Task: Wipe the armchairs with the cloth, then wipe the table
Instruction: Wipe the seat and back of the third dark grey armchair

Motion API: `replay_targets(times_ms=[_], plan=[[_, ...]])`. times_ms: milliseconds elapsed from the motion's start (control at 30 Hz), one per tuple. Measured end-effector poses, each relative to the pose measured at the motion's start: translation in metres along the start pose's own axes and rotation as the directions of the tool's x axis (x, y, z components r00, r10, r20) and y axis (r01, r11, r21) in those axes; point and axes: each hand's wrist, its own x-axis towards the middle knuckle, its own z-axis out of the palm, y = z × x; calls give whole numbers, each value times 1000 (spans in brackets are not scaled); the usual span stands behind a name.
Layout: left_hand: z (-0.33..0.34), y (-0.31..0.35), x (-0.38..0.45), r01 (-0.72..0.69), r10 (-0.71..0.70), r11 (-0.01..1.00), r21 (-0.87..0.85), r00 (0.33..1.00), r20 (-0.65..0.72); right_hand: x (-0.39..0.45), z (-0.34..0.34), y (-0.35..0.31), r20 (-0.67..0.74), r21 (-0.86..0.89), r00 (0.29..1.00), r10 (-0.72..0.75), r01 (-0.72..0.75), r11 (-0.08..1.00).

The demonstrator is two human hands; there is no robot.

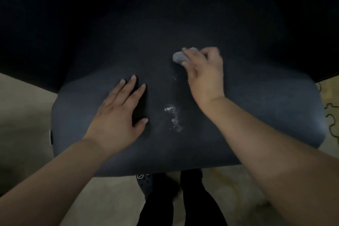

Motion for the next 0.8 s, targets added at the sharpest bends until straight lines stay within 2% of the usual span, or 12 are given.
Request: replay_targets(times_ms=[67, 133, 167, 200, 300, 367, 467, 600, 667, 733, 800], plan=[[0, 0, 0, -4, 4, 1000, 8, 1000, -1, -20, 7, -13, 144, 16, 976, -163, 163, 987], [-2, 1, 0, -2, 2, 1000, 8, 1000, -1, -51, 6, -20, 300, 93, 894, -334, 321, 943], [-3, 1, 1, -2, 2, 1000, 8, 1000, -1, -61, 2, -19, 333, 113, 861, -385, 368, 923], [-4, 1, 0, -3, 3, 1000, 9, 1000, 2, -63, -3, -15, 324, 112, 863, -388, 373, 921], [-6, -2, -3, 3, -3, 1000, 4, 1000, -2, -53, -17, 9, 83, -12, 985, -151, 152, 988], [-7, -5, -7, 13, -13, 1000, 9, 1000, -7, -57, -20, 17, -12, -64, 1000, -19, 18, 998], [-7, -8, -13, 24, -24, 1000, 20, 1000, -16, -95, -4, -2, -25, -12, 999, 46, -47, 999], [-6, -10, -22, 30, -30, 999, 34, 999, -20, -122, 19, -41, 56, 151, 994, 94, -102, 983], [-5, -12, -26, 42, -41, 999, 29, 999, -36, -113, 15, -37, -10, 144, 993, 119, -116, 983], [-4, -15, -30, 54, -53, 998, 29, 998, -41, -109, 5, -27, -96, 59, 984, 149, -144, 988], [-4, -18, -35, 70, -69, 997, 23, 997, -43, -114, 0, -27, -78, 21, 988, 134, -132, 991]])
